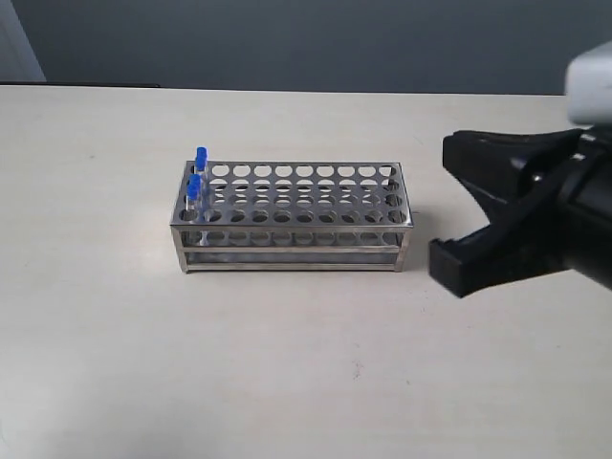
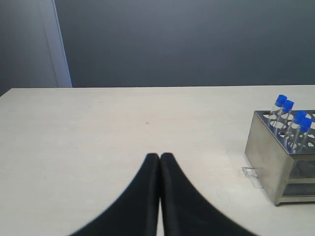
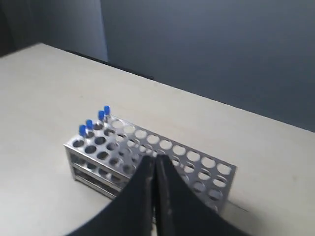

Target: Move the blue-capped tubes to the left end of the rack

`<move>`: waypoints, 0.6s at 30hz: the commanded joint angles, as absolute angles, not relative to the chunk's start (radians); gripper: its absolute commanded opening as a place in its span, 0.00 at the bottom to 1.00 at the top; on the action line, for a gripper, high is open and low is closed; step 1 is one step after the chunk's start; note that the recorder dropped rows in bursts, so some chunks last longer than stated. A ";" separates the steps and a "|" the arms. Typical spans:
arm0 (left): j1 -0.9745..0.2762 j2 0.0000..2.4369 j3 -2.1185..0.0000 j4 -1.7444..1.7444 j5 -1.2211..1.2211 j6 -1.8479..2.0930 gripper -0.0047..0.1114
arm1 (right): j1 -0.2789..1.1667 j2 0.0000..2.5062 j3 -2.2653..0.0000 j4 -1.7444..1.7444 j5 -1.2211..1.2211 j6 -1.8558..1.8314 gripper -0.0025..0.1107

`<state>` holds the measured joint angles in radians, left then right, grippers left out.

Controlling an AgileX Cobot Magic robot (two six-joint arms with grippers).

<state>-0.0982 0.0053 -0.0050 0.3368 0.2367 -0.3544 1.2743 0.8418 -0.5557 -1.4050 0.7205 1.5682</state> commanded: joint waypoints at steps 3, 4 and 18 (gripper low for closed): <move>-0.104 0.000 -0.002 0.333 0.232 -0.357 0.04 | 0.780 0.631 -0.447 -1.446 0.072 1.567 0.02; -0.104 0.000 -0.002 0.333 0.232 -0.357 0.04 | 0.695 0.590 -0.421 -1.453 -0.007 1.567 0.02; -0.104 0.000 -0.002 0.333 0.232 -0.357 0.04 | -0.086 0.000 -0.019 -1.480 -0.227 1.566 0.02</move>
<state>-0.0982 0.0053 -0.0050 0.3368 0.2367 -0.3544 0.0032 0.0260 -0.0599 -1.4573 -0.2124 1.5686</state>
